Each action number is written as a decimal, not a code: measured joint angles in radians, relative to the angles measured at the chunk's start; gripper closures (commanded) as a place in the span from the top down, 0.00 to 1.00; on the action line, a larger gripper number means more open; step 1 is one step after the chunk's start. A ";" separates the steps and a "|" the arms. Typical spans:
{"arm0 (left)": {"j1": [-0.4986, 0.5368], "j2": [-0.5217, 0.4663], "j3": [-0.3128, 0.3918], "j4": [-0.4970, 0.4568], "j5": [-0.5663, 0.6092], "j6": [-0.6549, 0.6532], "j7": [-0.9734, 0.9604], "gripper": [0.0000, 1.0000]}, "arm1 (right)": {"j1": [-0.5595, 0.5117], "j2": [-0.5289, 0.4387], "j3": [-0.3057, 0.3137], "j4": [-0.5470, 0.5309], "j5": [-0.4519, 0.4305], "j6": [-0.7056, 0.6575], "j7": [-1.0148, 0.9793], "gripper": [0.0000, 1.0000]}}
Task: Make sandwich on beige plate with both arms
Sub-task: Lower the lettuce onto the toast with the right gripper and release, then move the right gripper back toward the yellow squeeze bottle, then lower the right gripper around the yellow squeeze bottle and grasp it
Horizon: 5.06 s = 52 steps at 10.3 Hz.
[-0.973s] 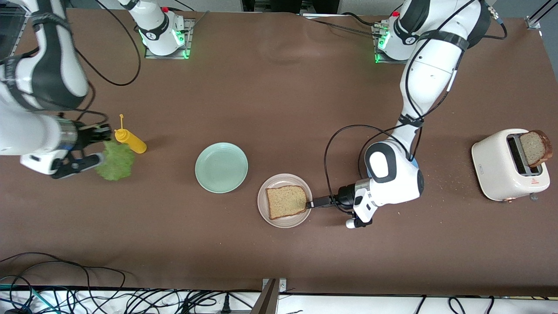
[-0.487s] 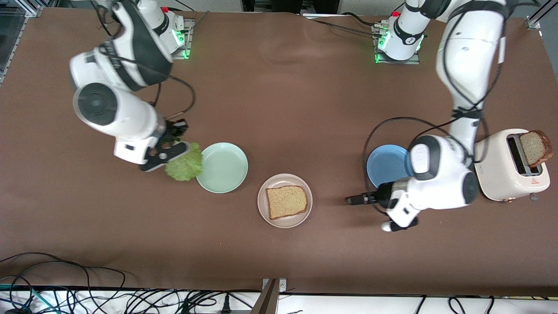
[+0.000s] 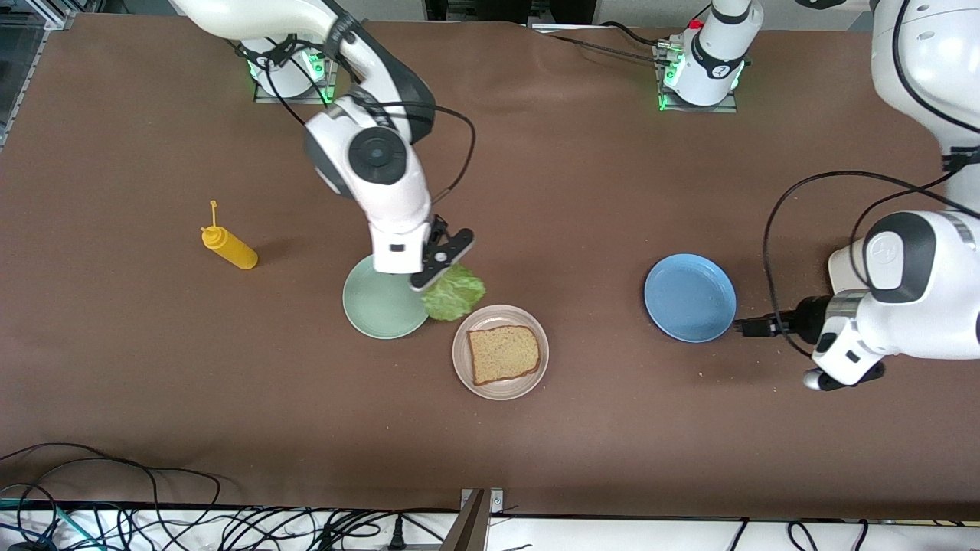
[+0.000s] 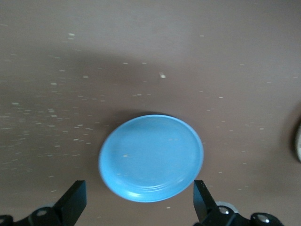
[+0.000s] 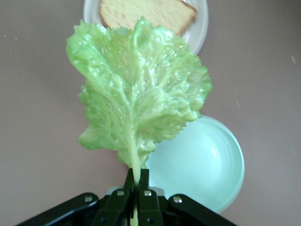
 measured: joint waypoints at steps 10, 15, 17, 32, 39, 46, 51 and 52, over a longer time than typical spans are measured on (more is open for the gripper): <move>0.068 -0.067 -0.001 0.021 0.159 -0.019 -0.008 1.00 | 0.023 0.368 -0.015 0.228 -0.132 0.412 -0.143 0.00; 0.069 -0.093 -0.009 0.044 0.158 -0.078 -0.009 1.00 | 0.068 0.424 -0.025 0.275 -0.135 0.445 -0.233 0.00; 0.077 -0.118 -0.008 0.047 0.158 -0.081 -0.009 1.00 | 0.071 0.428 -0.040 0.279 -0.135 0.445 -0.234 0.00; 0.077 -0.217 -0.026 0.087 0.156 -0.079 0.078 1.00 | 0.048 0.445 -0.065 0.316 -0.117 0.444 -0.141 1.00; 0.077 -0.239 -0.026 0.087 0.156 -0.080 0.135 1.00 | -0.039 0.219 -0.067 0.368 0.058 -0.061 -0.139 1.00; 0.078 -0.239 -0.025 0.083 0.156 -0.081 0.136 1.00 | -0.133 -0.102 -0.226 0.300 0.080 -0.644 -0.072 1.00; 0.077 -0.239 -0.025 0.081 0.156 -0.081 0.136 1.00 | -0.137 -0.410 -0.488 -0.137 0.147 -0.557 -0.161 1.00; 0.077 -0.239 -0.025 0.081 0.156 -0.081 0.136 1.00 | -0.139 -0.458 -0.549 -0.231 0.158 -0.491 -0.238 1.00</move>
